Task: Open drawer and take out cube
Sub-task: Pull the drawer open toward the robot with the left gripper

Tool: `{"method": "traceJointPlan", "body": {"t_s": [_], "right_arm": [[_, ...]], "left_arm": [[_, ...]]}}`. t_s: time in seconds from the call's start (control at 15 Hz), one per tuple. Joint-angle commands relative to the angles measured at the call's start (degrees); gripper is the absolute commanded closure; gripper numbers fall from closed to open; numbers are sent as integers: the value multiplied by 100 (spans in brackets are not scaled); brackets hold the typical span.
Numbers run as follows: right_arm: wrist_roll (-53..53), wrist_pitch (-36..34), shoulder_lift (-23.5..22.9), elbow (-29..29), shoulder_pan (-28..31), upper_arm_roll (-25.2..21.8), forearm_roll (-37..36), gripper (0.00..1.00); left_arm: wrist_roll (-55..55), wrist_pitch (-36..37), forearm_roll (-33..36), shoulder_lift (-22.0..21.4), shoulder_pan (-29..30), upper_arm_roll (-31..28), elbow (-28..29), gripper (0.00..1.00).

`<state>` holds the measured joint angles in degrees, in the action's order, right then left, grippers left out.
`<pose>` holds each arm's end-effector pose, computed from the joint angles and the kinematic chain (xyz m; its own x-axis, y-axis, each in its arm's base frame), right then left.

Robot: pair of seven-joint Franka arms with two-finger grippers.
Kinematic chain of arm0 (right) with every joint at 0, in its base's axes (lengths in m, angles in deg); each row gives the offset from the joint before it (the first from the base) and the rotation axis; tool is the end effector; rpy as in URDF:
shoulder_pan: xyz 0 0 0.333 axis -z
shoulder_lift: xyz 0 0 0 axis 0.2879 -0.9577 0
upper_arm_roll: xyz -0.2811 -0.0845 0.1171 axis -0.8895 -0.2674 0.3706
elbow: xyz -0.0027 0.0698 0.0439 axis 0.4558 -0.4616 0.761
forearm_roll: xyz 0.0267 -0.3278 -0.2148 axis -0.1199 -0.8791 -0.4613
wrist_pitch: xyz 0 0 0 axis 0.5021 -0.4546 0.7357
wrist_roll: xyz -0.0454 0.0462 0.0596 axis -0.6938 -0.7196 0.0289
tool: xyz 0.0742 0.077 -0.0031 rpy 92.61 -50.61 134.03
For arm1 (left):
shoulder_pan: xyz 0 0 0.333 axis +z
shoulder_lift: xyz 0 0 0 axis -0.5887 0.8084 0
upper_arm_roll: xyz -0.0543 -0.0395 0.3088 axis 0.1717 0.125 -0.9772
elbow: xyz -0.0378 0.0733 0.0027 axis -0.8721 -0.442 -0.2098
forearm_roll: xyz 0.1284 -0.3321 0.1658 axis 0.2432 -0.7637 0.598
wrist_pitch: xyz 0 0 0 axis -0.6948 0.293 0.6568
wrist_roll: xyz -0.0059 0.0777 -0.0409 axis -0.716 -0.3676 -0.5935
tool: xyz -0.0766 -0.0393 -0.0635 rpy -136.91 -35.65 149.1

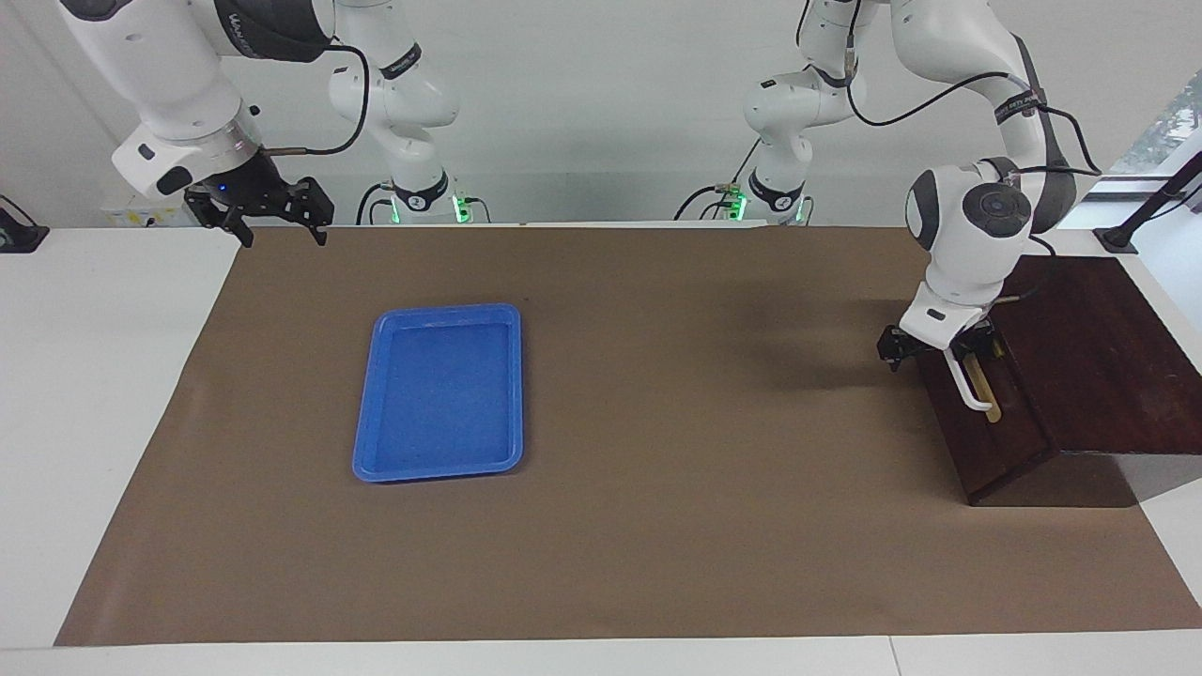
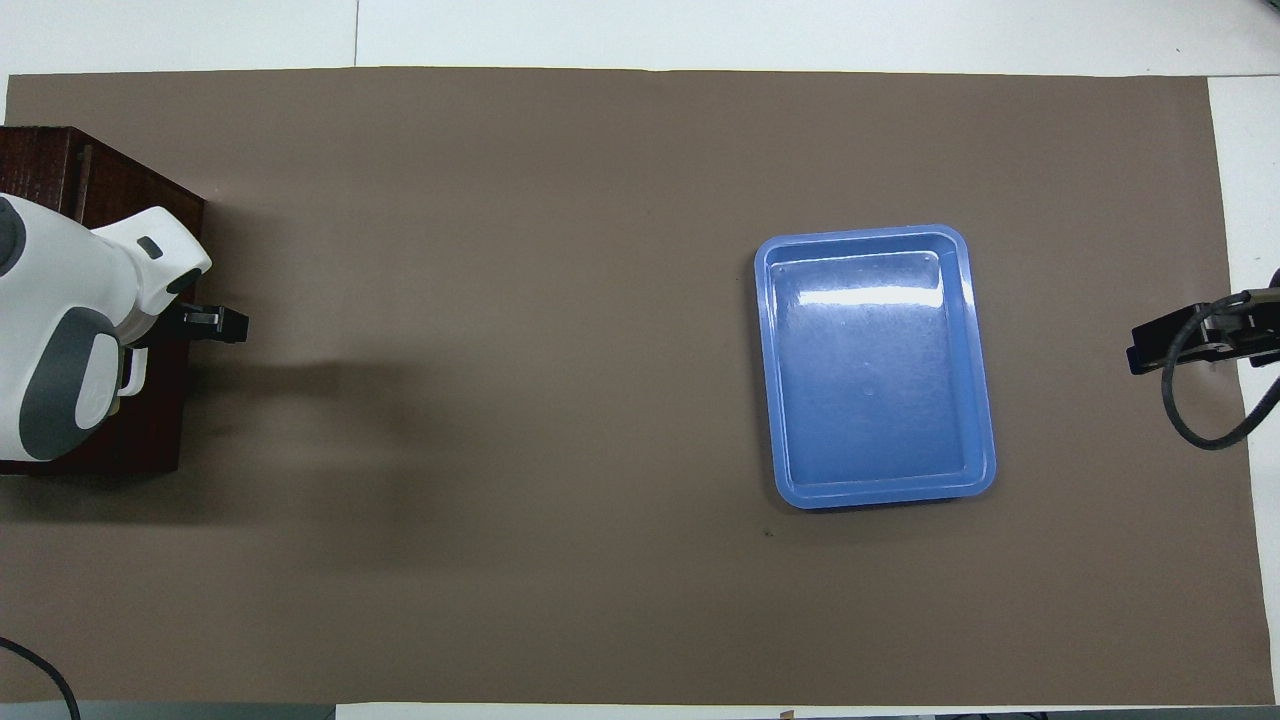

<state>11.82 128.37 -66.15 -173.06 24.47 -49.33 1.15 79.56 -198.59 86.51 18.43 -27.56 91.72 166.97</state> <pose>0.5283 -0.0218 0.6110 0.9901 0.0260 -0.1379 0.0301 -0.9992 0.0277 0.5727 -0.0084 0.3953 0.9881 -0.1538 -0.0021 -0.1506 -0.9644 -0.2173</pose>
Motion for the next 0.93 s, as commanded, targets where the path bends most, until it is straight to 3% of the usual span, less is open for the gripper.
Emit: {"method": "traceJointPlan", "body": {"t_s": [0.0,0.53,0.86], "right_arm": [[7,-117,10,26,61,46,-29,0],[7,-117,10,26,61,46,-20,0],[7,-117,10,26,61,46,-29,0]], "left_arm": [[-76,-44,66,-159,-305,20,247,0],[-155,141,4,-159,-1192,37,185,0],[-286,203,-4,-168,-1421,37,185,0]]}}
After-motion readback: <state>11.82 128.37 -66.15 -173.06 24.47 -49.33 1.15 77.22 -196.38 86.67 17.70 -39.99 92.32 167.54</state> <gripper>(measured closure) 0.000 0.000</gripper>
